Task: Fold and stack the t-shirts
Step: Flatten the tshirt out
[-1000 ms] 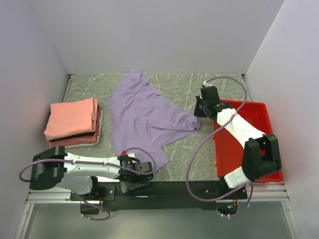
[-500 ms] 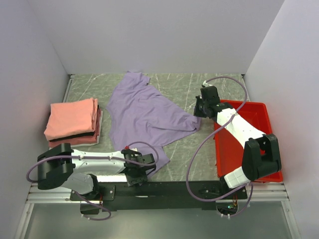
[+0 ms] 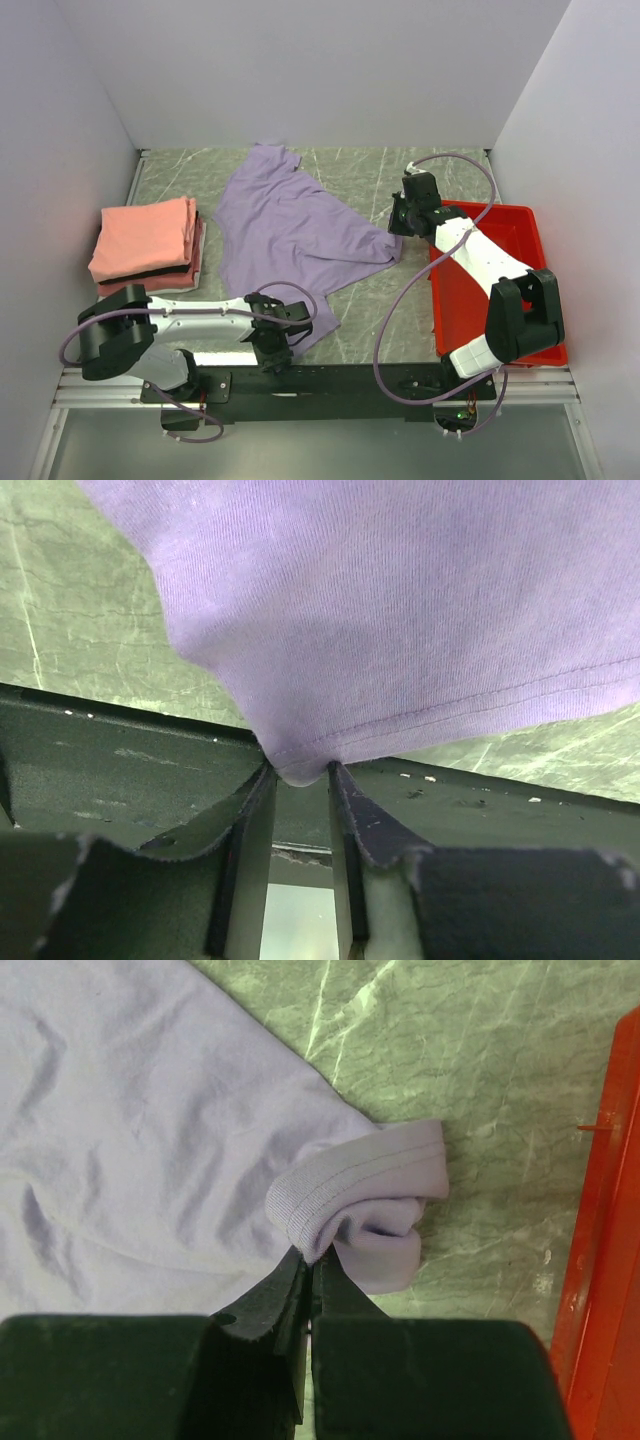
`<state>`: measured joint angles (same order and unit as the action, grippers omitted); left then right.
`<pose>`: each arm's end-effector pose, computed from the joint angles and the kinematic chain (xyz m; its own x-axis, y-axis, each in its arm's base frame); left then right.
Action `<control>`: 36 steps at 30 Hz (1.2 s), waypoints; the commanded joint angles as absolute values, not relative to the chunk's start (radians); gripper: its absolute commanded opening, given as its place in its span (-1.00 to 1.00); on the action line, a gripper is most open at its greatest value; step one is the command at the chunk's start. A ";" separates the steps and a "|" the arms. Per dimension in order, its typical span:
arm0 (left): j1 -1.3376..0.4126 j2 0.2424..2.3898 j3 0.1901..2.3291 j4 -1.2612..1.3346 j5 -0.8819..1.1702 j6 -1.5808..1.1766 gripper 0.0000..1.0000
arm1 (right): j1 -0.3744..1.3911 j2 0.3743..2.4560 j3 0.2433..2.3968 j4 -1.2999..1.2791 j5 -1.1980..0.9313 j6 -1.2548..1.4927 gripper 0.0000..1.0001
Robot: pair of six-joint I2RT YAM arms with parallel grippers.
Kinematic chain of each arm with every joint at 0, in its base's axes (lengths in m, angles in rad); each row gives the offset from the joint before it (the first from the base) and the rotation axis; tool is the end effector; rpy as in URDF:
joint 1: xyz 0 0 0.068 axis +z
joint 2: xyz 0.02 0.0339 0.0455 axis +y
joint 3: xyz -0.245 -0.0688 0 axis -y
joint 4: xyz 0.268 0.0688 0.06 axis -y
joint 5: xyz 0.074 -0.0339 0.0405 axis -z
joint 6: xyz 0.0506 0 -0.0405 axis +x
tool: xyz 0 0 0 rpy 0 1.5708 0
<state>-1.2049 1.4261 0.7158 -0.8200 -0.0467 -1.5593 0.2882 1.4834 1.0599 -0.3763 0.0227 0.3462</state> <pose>0.0852 -0.2158 0.1022 -0.9362 -0.3484 -0.0471 -0.3468 0.9371 -0.0399 0.3401 0.0996 0.2128 -0.7381 0.1350 -0.6610 -0.0197 0.9750 0.2211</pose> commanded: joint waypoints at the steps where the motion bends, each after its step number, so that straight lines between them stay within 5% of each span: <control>1: -1.177 1.505 0.663 -0.684 -0.164 -1.543 -0.73 | 0.287 1.474 1.074 -0.347 0.015 0.331 -1.00; 2: -1.174 1.506 0.670 -0.686 -0.167 -1.537 -0.97 | 0.285 1.474 1.074 -0.348 0.014 0.331 -1.00; 3: -1.170 1.506 0.675 -0.690 -0.179 -1.531 -0.99 | 0.287 1.474 1.075 -0.347 0.012 0.330 -1.00; 36: -1.169 1.160 0.762 -0.831 -0.501 -1.473 -0.99 | 0.288 1.395 1.051 -0.318 -0.038 0.307 -1.00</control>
